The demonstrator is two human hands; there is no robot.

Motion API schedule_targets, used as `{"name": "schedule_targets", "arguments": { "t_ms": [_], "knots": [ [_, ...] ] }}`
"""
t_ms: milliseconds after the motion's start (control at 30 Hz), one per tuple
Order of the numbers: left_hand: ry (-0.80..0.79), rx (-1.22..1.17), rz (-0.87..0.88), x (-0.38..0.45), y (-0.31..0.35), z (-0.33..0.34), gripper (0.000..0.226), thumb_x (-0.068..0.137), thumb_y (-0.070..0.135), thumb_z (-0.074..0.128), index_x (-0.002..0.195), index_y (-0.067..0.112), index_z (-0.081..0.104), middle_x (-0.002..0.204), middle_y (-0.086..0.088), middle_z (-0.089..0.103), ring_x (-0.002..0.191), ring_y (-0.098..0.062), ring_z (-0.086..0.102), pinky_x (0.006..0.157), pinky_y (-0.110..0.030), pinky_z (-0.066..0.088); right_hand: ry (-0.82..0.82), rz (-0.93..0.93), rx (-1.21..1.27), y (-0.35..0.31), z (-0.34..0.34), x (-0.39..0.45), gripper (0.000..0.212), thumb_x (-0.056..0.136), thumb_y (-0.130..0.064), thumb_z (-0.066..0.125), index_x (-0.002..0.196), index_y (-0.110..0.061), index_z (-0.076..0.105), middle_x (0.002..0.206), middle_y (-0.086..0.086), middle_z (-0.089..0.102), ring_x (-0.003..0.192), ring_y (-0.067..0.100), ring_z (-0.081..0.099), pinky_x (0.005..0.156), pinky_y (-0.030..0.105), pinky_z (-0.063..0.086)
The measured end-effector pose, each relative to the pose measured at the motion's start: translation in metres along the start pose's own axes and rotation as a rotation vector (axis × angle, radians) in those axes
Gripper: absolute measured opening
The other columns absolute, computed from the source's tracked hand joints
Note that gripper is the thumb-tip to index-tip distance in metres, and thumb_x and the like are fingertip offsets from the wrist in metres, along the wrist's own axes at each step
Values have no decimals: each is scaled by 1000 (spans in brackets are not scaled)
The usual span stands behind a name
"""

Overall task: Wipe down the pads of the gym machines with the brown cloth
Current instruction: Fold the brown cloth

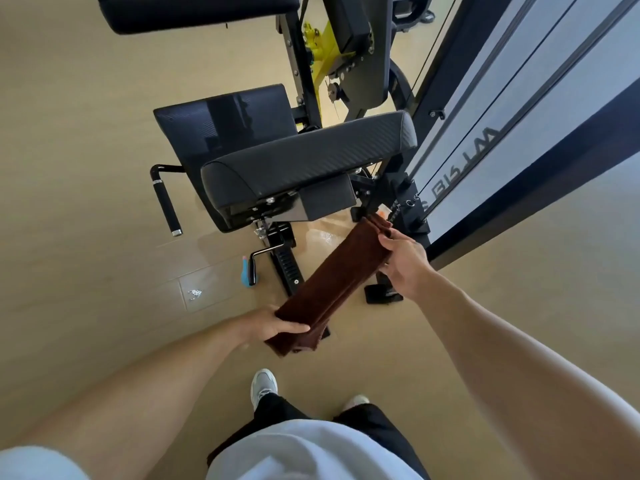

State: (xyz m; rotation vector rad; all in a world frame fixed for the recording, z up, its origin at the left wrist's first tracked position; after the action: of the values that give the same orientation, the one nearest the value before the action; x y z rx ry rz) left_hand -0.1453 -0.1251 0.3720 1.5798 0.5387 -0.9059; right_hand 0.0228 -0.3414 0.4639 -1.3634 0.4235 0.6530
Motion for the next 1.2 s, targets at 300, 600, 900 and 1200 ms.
{"name": "schedule_targets", "arguments": {
  "t_ms": [300,600,900,1200],
  "knots": [
    [245,-507,-102,23,-9,5,50,73,0,83,117,5,62,107,-23,74,83,-27,74,60,-28,58,4,223,-313,37,-63,47,25,103,-7,52,126,-12,62,121,8,70,92,17,70,82,36,59],
    [705,-685,-205,78,-20,51,36,81,-14,69,113,-1,59,101,-23,68,74,-29,69,55,-27,60,-94,247,-905,94,-119,109,37,87,-13,75,121,-22,64,107,4,71,103,25,67,98,47,56],
    [966,-546,-152,178,-77,24,51,67,3,86,112,4,60,102,-17,72,82,-31,74,77,-43,62,7,120,-1031,165,-99,199,13,89,-24,74,96,-16,67,84,4,67,75,22,64,65,28,45],
    [1021,-522,-114,261,-130,-14,31,84,2,73,108,10,54,103,-15,64,73,-28,70,67,-43,62,30,188,-538,244,-45,300,19,99,-8,56,109,-19,67,97,6,76,67,20,69,60,31,61]
  ]
}}
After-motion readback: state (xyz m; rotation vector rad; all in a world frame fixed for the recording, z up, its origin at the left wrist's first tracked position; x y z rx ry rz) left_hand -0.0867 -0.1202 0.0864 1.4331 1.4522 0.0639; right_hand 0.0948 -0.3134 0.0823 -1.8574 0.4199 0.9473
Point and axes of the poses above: each hand's wrist, its own x-axis towards the middle knuckle, its own z-axis out of the palm, y = z × x, the point moved 2 cm from there along x, towards the middle knuckle
